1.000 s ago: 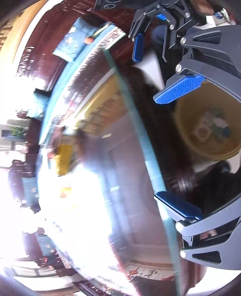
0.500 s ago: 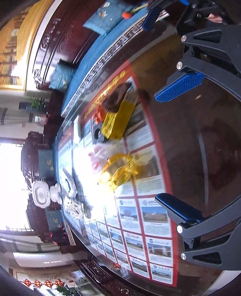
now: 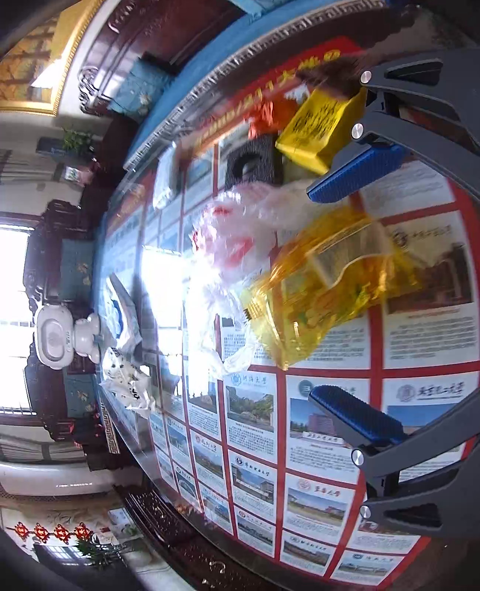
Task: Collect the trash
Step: 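Move both grippers back to the table toward the yellow bag and brown glove, then grasp the yellow snack bag with the left gripper while the right gripper grasps the brown knit glove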
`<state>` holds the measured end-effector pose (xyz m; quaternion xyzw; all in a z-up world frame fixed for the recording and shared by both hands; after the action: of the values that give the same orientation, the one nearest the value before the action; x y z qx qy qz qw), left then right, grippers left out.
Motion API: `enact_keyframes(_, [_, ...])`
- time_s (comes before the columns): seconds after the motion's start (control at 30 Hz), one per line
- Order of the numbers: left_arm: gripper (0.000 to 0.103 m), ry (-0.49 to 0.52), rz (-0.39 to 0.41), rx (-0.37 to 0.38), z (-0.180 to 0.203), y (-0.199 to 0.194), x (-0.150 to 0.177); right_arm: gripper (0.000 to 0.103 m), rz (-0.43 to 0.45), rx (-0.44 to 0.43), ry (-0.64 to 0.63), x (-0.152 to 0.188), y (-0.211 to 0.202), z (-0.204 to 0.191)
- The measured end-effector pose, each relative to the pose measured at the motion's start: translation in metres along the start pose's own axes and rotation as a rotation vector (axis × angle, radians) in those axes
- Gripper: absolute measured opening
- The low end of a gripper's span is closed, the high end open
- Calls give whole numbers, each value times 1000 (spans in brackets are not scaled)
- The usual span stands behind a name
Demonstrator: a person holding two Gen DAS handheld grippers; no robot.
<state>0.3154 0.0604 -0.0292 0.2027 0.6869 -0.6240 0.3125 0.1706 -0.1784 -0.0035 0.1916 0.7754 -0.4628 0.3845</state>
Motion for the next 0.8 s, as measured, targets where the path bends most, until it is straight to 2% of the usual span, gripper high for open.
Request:
enact_keyframes(0.17, [97, 2, -90, 23, 5, 29, 2, 95, -18, 0, -2, -10, 17, 4])
enact_keyframes(0.23, [87, -2, -95, 69, 8, 31, 6, 95, -28, -1, -6, -14, 22, 5])
enact_keyframes(0.27, [75, 4, -91, 73, 8, 31, 8, 95, -38, 1, -7, -17, 25, 6])
enact_keyframes(0.3, [59, 20, -81, 59, 11, 29, 10, 95, -44, 1, -3, -20, 28, 7])
enact_keyframes(0.37, [50, 35, -75, 65, 11, 25, 12, 95, -65, -2, -3, -24, 35, 9])
enact_keyframes(0.4, [41, 19, -74, 105, 10, 22, 14, 95, -71, 1, -6, -26, 39, 10])
enact_keyframes(0.47, [31, 11, -68, 130, 9, 15, 18, 95, -84, 9, -23, -29, 48, 11])
enact_keyframes(0.73, [29, 30, -11, 159, 6, -16, 28, 94, -124, 81, -50, -47, 87, 18])
enact_keyframes(0.8, [29, 31, -8, 174, 7, -20, 31, 84, -139, 100, -68, -49, 96, 19])
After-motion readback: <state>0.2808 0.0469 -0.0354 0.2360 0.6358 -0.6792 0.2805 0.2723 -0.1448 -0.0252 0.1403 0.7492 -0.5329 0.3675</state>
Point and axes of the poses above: each gripper's, at about its wrist camera, not at the fingertips, and y roughly the way its jaws point, z to its right, x to its underside, the point moved 4 cm from there along y, roughly the way its jaws point, and after that the axes turned 5 degrees about y, right-handed, at the moved point
